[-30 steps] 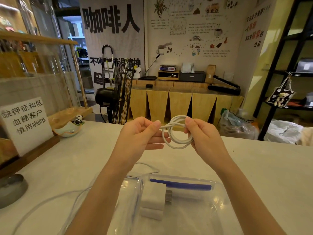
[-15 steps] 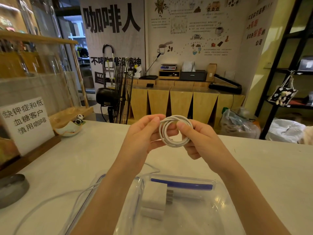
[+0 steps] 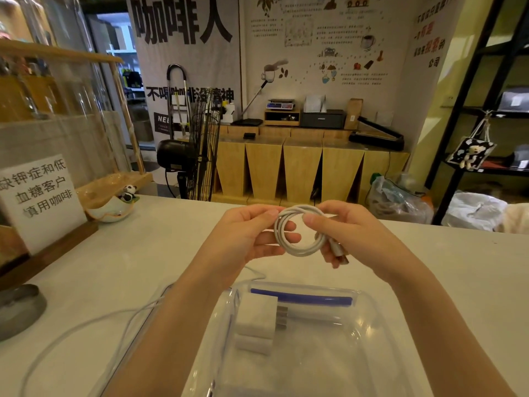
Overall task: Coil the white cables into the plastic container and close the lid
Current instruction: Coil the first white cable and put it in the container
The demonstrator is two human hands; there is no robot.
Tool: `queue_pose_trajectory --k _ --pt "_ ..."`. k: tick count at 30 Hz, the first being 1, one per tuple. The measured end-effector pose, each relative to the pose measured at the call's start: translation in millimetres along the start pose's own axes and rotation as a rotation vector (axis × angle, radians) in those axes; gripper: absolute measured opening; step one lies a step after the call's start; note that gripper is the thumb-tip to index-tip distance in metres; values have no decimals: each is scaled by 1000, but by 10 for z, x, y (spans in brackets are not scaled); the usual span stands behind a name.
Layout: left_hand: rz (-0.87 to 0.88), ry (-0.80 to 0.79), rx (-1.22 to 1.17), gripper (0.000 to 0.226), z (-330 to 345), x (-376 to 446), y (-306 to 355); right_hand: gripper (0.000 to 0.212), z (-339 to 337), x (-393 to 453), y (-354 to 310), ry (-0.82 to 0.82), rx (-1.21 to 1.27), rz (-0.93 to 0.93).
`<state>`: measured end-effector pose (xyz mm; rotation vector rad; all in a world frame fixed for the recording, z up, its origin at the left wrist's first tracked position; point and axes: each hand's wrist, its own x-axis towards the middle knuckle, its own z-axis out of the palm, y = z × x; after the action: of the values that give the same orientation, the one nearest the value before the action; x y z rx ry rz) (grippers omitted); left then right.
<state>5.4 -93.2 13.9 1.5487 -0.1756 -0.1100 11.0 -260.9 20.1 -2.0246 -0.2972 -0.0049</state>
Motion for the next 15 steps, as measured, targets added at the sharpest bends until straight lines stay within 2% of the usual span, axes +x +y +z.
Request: queue_pose_trajectory --k 3,7,10,15 --pt "-47 -25 154 18 67 13 -45 20 -62 -90 84 32 80 140" --pt "-105 -156 522 9 201 43 -140 21 -82 -228 290 17 -60 287" --pt "-125 -223 677 12 323 33 -244 20 -42 -332 423 -1 -232 301" --pt "-57 -276 912 19 471 -8 -446 22 -57 -458 515 -24 -523 233"
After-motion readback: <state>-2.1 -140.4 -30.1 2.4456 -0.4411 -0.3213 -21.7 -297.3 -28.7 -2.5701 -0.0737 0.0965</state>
